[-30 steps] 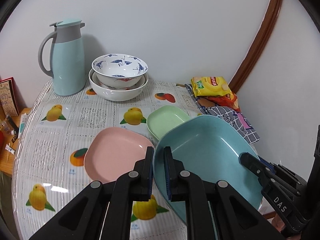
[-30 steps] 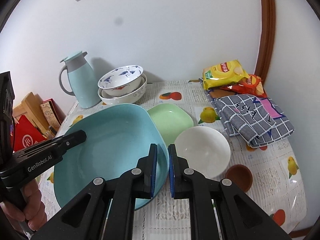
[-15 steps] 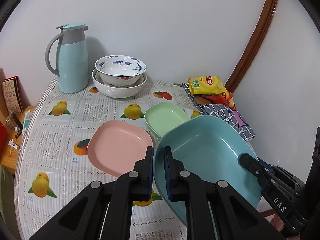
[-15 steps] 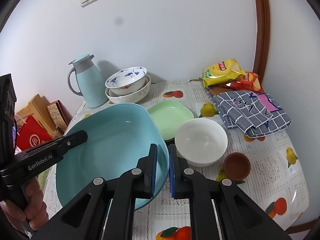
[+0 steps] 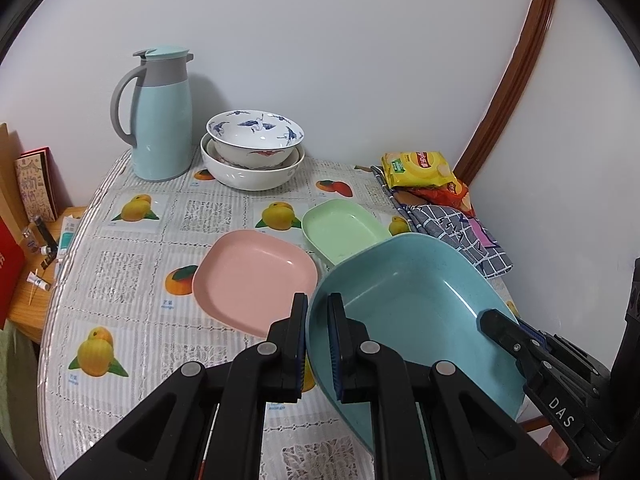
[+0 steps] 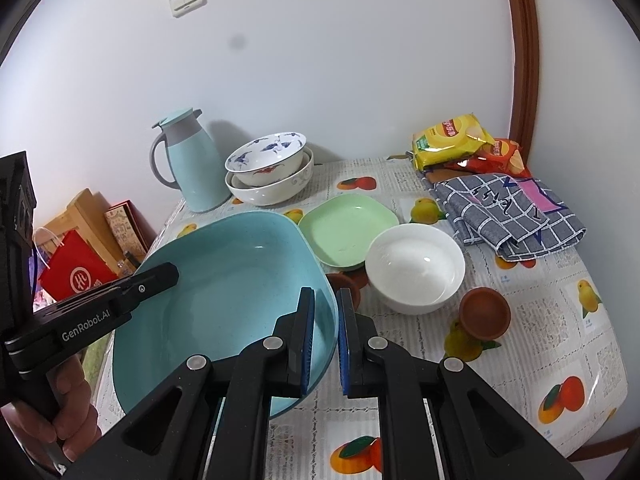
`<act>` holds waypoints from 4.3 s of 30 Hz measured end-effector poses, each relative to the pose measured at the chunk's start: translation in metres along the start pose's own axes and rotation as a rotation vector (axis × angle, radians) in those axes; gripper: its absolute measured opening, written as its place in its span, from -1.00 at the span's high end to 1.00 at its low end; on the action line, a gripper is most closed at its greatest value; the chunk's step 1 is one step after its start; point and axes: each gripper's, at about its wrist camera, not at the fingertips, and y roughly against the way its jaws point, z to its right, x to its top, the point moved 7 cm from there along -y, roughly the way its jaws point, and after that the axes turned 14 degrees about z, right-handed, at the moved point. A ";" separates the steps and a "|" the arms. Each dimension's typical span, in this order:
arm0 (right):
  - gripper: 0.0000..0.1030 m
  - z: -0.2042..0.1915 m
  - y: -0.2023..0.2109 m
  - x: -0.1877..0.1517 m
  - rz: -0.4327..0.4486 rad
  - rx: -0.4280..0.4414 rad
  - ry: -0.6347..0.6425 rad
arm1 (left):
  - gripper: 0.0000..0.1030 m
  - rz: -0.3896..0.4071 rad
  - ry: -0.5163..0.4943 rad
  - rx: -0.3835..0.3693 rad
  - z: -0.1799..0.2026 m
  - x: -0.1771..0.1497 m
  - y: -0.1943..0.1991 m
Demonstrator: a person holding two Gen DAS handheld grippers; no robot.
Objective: Organize plates and bowls
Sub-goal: 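Lift the light-blue plate with both grippers off the green plate, then lower the light-blue plate onto the pink plate with both grippers, then open both grippers and release the light-blue plate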
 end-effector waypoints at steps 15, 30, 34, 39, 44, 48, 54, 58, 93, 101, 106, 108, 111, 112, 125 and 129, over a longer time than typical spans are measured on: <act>0.79 -0.013 -0.001 -0.004 -0.007 0.020 0.018 | 0.80 0.000 0.018 0.020 -0.014 -0.001 0.007; 0.79 -0.020 -0.039 -0.003 -0.050 0.042 0.023 | 0.80 -0.030 0.055 0.044 -0.036 0.002 -0.023; 0.79 -0.022 -0.051 -0.003 -0.063 0.046 0.029 | 0.80 -0.037 0.057 0.051 -0.042 0.004 -0.034; 0.79 -0.025 -0.066 -0.005 -0.081 0.053 0.030 | 0.80 -0.058 0.069 0.061 -0.052 0.001 -0.046; 0.79 -0.029 -0.082 -0.014 -0.111 0.063 0.030 | 0.80 -0.088 0.086 0.078 -0.065 -0.009 -0.058; 0.79 -0.034 -0.095 -0.022 -0.137 0.066 0.035 | 0.80 -0.112 0.098 0.093 -0.075 -0.015 -0.068; 0.79 -0.038 -0.116 -0.035 -0.182 0.075 0.040 | 0.80 -0.149 0.124 0.107 -0.091 -0.026 -0.085; 0.79 -0.041 -0.132 -0.042 -0.208 0.081 0.048 | 0.80 -0.168 0.133 0.121 -0.102 -0.033 -0.094; 0.77 -0.052 -0.225 -0.042 -0.264 0.120 0.164 | 0.80 -0.200 0.121 0.145 -0.129 -0.039 -0.150; 0.70 -0.058 -0.234 -0.039 -0.255 0.123 0.198 | 0.79 -0.201 0.100 0.161 -0.129 -0.037 -0.148; 0.67 -0.063 -0.242 -0.037 -0.245 0.127 0.224 | 0.78 -0.197 0.089 0.171 -0.131 -0.037 -0.148; 0.66 -0.065 -0.245 -0.037 -0.239 0.128 0.242 | 0.78 -0.199 0.095 0.165 -0.133 -0.037 -0.150; 0.63 -0.067 -0.247 -0.038 -0.229 0.129 0.259 | 0.75 -0.188 0.117 0.152 -0.135 -0.037 -0.148; 0.61 -0.069 -0.247 -0.039 -0.230 0.133 0.264 | 0.74 -0.188 0.125 0.147 -0.135 -0.037 -0.148; 0.05 -0.071 -0.238 -0.040 -0.205 0.120 0.319 | 0.08 -0.185 0.149 0.061 -0.123 -0.034 -0.132; 0.02 -0.068 -0.226 -0.035 -0.194 0.116 0.301 | -0.19 -0.137 0.090 0.085 -0.116 -0.028 -0.118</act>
